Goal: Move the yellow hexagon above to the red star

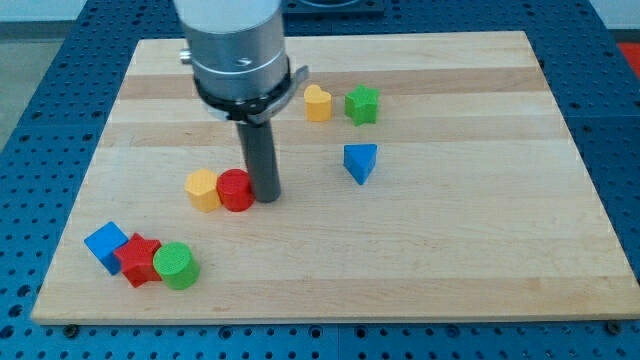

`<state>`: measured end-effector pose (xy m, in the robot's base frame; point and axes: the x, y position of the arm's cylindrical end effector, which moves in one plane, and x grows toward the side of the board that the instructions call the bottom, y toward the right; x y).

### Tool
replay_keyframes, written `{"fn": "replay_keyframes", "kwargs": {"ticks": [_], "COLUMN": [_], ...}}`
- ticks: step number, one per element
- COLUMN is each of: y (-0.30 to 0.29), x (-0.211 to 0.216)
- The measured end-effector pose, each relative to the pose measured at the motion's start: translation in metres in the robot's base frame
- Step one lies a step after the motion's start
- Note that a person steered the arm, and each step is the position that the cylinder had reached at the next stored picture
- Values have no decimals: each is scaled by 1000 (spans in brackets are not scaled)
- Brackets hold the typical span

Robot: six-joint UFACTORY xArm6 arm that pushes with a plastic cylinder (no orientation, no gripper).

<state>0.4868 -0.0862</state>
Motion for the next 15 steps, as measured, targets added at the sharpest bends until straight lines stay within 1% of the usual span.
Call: {"fn": "replay_keyframes", "kwargs": {"ticks": [2, 3, 4, 5, 6, 7, 9, 10, 11, 12, 13, 15], "y": [-43, -32, 0, -14, -55, -95, -98, -92, -94, -133, -156, -157], "x": [29, 34, 15, -29, -24, 10, 22, -7, -67, -85, -82, -53]}}
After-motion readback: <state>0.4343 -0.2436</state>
